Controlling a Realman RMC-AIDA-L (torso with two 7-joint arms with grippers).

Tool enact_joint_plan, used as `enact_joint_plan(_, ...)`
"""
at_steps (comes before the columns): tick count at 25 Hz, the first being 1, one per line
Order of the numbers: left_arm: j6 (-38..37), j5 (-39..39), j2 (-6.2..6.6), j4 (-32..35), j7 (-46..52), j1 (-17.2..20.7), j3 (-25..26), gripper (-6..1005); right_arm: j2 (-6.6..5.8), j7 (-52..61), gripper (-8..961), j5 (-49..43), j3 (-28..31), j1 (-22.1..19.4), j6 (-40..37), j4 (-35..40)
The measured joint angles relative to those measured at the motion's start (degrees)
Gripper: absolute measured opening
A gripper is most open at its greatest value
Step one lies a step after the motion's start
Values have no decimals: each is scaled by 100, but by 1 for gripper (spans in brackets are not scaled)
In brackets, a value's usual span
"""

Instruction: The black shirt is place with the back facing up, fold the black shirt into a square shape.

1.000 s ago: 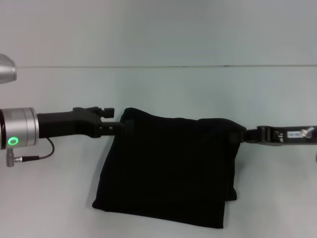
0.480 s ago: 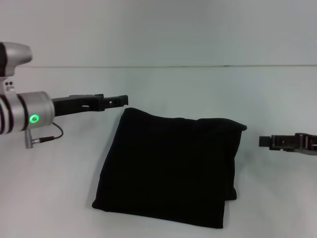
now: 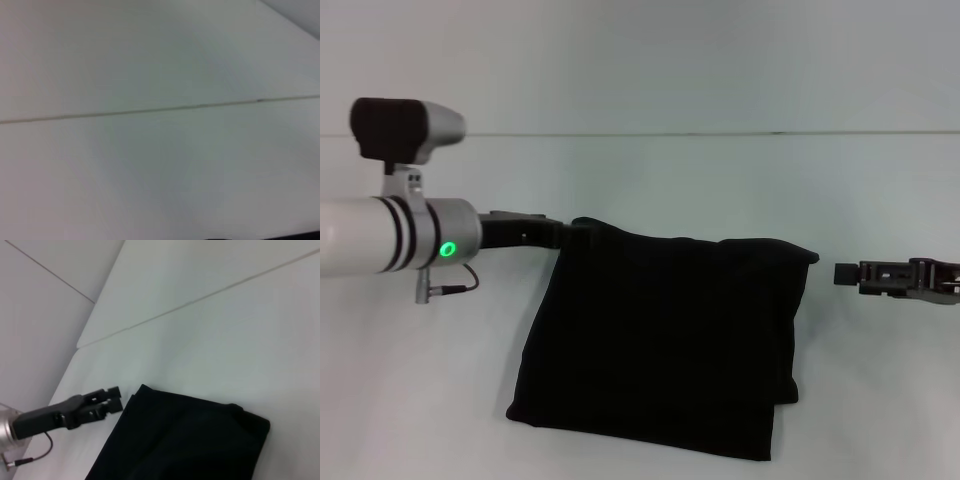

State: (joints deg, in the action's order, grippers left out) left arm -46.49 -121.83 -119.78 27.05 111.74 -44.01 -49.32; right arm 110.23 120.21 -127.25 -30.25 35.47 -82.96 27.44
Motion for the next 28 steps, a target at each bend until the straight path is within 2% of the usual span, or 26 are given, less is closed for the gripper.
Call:
enact_joint_plan(6,220,-3,-53,-53,44,-58,-306,949,9,20,794,-1,1,38,4,-6)
enact_joint_plan(26,-80,16,-131,-17,39,-123,-551,938,6,19,795,-2,-12,78,17,-2)
enact_joint_plan(28,-78,40,-142,4,12,-118,-547,863,7,11,795,-16,-32,72,17,-2)
